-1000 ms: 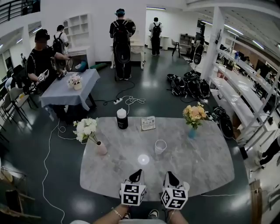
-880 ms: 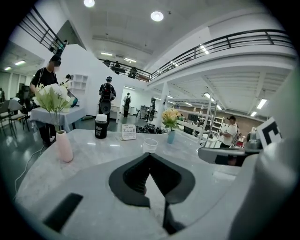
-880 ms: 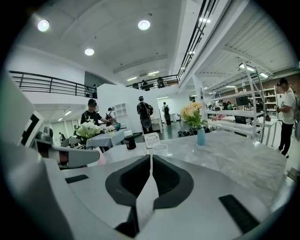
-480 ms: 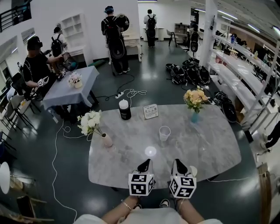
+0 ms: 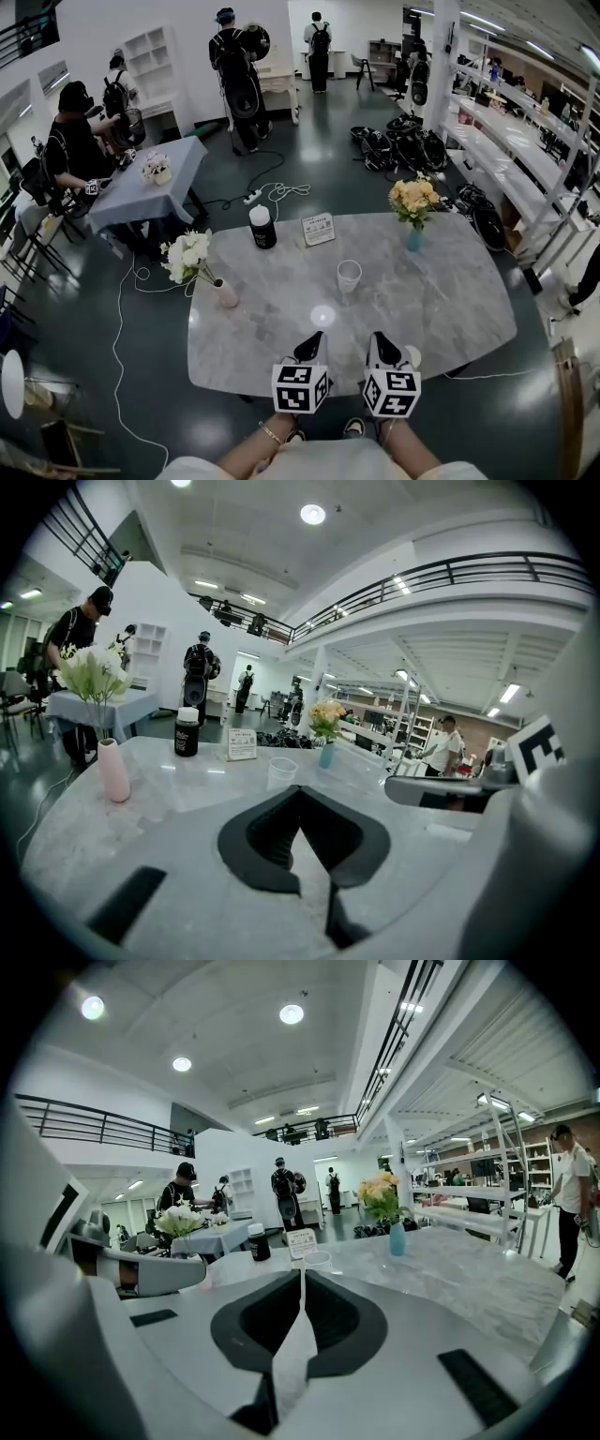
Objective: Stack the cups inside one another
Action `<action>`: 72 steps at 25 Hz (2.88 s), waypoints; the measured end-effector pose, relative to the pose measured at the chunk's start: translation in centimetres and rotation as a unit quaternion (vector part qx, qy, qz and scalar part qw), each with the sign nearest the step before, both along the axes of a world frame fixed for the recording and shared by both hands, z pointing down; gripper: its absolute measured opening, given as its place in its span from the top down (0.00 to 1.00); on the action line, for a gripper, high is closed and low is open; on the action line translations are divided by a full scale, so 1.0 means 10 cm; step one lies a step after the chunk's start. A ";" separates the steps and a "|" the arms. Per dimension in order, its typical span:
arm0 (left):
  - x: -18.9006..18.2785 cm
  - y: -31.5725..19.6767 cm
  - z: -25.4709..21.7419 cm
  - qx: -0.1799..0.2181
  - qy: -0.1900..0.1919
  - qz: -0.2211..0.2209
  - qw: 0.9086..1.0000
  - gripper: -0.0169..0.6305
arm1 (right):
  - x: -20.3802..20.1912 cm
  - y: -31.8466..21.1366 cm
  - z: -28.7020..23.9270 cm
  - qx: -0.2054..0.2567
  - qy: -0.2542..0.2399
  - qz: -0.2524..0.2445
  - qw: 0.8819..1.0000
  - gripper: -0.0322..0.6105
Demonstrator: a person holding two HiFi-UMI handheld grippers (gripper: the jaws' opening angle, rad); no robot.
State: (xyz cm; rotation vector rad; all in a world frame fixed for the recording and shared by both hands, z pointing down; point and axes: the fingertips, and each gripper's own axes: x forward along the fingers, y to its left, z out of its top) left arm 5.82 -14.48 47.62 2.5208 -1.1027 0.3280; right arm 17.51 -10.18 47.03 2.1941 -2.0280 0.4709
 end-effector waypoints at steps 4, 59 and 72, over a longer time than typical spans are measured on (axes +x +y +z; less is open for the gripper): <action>0.04 0.01 -0.02 0.002 0.001 0.002 1.000 0.98 | 0.02 0.01 -0.02 0.000 0.001 0.000 1.000 0.92; 0.90 0.87 0.99 -0.082 -0.086 0.141 0.983 0.98 | 0.88 1.25 1.04 -0.094 -0.064 0.146 0.983 0.83; 0.80 0.80 1.29 -0.104 -0.104 0.123 0.981 0.98 | 0.90 1.08 1.42 -0.129 -0.076 0.131 0.980 0.66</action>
